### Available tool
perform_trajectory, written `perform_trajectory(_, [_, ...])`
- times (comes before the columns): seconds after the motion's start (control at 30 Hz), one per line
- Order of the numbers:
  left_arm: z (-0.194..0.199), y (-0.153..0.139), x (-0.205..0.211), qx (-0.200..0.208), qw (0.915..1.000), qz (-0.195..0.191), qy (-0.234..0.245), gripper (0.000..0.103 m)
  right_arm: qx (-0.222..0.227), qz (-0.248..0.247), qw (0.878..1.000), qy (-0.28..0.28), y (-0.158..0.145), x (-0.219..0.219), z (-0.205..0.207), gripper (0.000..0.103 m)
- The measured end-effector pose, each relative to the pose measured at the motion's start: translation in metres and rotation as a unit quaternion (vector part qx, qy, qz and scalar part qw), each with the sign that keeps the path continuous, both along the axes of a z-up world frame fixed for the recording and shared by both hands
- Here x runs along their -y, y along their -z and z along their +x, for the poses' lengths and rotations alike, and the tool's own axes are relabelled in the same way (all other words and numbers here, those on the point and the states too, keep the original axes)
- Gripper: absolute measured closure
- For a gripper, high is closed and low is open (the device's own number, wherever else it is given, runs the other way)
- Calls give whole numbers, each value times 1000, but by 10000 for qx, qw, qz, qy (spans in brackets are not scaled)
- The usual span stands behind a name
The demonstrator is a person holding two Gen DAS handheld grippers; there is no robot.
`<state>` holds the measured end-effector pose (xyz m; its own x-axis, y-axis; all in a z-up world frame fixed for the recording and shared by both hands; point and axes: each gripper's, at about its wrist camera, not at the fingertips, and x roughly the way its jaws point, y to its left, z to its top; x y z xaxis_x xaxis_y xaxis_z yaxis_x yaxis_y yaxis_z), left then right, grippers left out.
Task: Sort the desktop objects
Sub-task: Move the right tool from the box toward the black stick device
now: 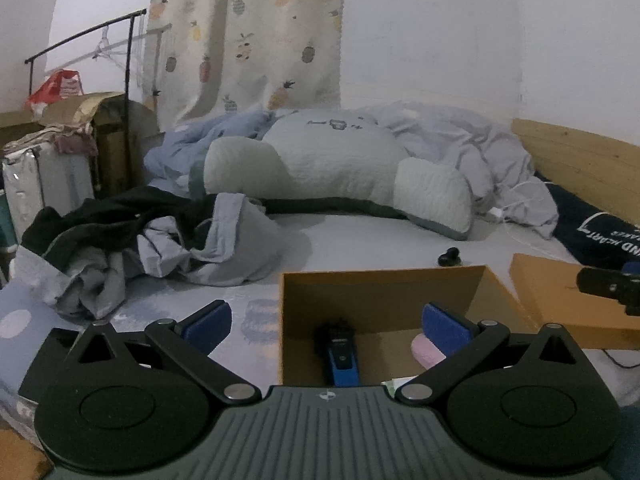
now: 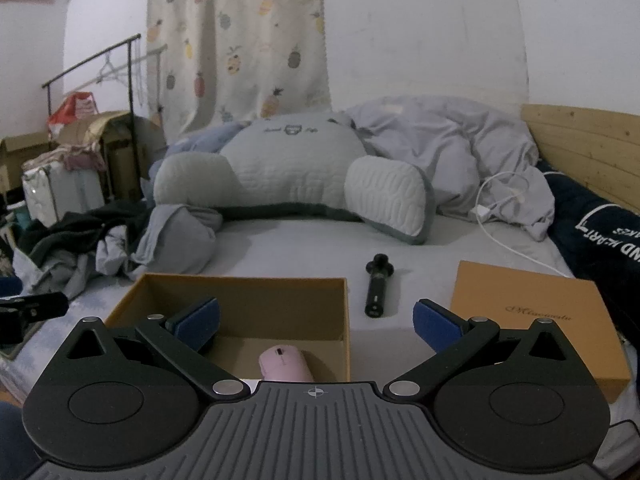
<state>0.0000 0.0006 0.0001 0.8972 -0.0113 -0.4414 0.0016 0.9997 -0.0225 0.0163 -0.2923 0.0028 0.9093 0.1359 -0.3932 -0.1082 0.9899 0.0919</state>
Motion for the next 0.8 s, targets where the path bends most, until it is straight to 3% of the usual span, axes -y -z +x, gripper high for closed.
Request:
perform_trajectory(0.23, [-7, 2, -11, 117, 9999, -38, -11, 0, -39, -32, 10000, -1, 0, 0, 1, 0])
perform_trajectory(0.33, [2, -1, -3, -46, 10000, 72, -22, 0, -65, -13, 10000, -17, 0, 1, 3, 0])
perform_trajectory(0.8, [2, 1, -1, -18, 10000, 38, 3, 0, -87, 120, 9999, -20, 1, -2, 4, 0])
